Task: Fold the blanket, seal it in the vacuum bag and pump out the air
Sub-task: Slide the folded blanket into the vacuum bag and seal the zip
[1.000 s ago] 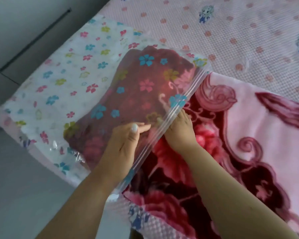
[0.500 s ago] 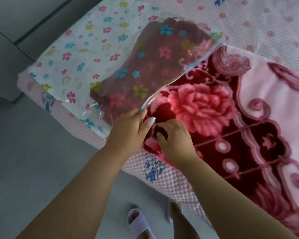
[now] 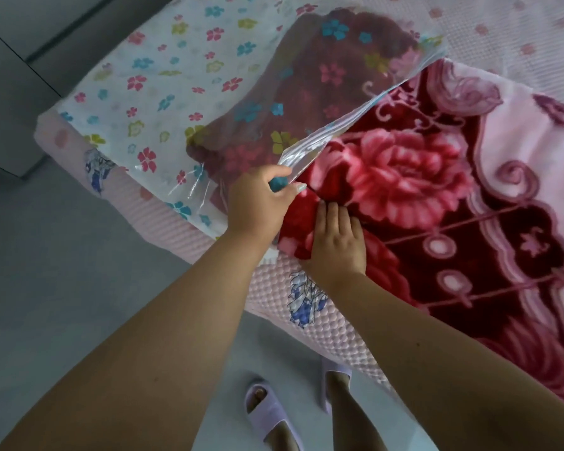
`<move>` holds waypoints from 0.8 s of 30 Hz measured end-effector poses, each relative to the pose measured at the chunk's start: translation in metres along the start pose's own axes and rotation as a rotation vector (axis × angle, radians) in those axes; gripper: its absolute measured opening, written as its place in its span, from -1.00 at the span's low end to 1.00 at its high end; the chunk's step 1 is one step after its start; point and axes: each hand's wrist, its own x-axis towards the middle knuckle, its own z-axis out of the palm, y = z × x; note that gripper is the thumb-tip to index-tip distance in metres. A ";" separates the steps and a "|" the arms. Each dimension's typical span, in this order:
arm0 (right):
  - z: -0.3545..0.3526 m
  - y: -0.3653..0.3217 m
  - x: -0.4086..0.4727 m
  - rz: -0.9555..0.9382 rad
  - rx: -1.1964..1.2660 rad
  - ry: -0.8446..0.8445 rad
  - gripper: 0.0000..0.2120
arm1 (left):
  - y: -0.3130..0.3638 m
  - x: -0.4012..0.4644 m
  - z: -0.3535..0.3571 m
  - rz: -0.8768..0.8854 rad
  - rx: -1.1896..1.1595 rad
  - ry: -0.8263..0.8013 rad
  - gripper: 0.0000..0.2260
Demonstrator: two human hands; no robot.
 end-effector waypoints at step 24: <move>-0.129 0.027 0.088 0.057 0.561 0.032 -0.83 | 0.044 0.011 -0.039 0.257 -0.293 -0.199 -0.71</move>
